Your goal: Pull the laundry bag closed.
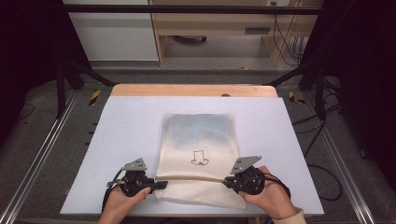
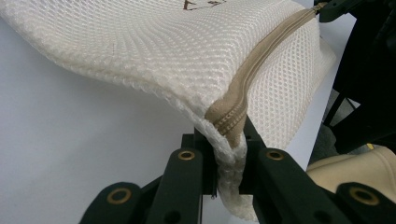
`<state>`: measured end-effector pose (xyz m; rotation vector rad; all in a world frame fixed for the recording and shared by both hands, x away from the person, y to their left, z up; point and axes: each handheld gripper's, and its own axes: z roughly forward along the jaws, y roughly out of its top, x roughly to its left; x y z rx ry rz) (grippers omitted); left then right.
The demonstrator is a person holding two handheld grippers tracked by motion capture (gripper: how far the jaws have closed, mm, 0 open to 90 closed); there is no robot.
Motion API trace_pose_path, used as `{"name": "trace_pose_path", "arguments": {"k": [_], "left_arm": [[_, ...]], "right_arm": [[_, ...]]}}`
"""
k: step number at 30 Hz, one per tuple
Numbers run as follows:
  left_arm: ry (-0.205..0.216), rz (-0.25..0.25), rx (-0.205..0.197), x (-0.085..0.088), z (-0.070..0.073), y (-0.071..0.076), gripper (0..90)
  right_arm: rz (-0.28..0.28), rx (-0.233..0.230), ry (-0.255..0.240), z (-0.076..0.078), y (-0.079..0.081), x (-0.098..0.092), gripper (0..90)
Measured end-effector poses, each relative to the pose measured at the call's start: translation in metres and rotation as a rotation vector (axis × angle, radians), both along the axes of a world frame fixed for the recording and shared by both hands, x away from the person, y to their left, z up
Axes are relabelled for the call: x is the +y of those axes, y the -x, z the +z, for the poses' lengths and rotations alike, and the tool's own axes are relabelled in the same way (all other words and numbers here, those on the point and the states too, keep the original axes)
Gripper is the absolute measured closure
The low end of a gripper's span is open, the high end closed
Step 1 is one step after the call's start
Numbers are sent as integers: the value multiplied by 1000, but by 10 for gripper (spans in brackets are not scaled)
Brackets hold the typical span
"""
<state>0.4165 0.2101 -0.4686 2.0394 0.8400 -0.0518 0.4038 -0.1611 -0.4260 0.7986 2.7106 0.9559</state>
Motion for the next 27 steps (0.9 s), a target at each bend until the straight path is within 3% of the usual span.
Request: {"name": "trace_pose_path", "arguments": {"k": [27], "left_arm": [[-1,1,-2,0,0,0,832]], "right_arm": [[-25,2,-4,-3,2,-13,819]]}}
